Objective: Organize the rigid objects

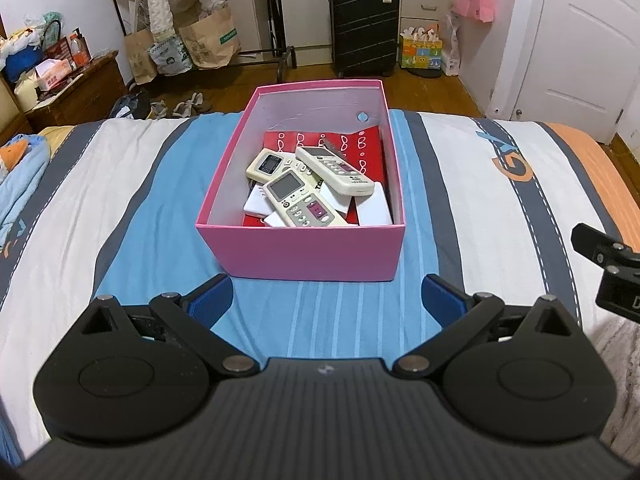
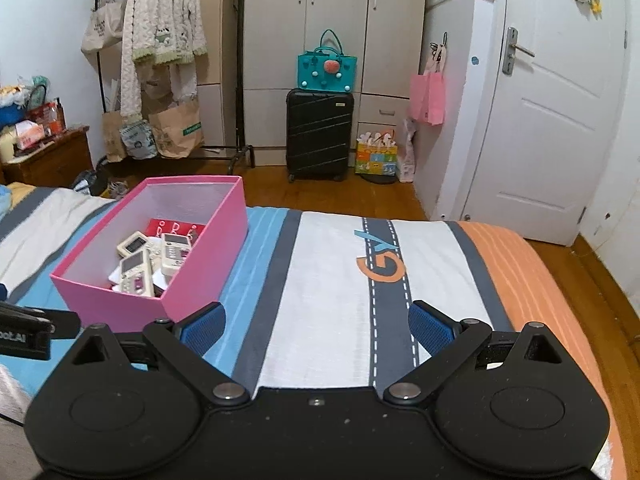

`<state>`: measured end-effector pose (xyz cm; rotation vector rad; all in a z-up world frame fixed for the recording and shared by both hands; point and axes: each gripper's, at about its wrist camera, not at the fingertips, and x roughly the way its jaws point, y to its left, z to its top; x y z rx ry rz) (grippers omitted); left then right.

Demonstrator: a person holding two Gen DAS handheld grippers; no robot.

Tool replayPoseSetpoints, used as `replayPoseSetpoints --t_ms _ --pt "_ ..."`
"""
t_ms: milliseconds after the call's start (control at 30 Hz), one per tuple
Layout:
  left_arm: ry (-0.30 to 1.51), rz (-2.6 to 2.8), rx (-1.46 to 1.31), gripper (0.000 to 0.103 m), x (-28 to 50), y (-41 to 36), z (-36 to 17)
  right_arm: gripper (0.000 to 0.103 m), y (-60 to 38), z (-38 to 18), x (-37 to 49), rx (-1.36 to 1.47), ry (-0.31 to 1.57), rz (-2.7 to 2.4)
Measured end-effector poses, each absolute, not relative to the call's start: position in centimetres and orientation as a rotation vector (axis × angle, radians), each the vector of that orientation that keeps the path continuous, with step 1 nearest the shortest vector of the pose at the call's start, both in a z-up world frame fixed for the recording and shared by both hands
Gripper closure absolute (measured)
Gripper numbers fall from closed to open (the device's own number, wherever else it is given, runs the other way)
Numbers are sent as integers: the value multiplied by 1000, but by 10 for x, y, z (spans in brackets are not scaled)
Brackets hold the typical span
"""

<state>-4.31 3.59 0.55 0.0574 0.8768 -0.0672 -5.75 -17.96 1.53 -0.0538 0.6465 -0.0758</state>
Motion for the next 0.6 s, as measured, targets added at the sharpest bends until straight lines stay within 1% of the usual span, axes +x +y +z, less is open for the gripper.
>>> replayPoseSetpoints --t_ms 600 --pt "888 -40 67 1 -40 41 2 4 -179 15 -61 -38 639 -39"
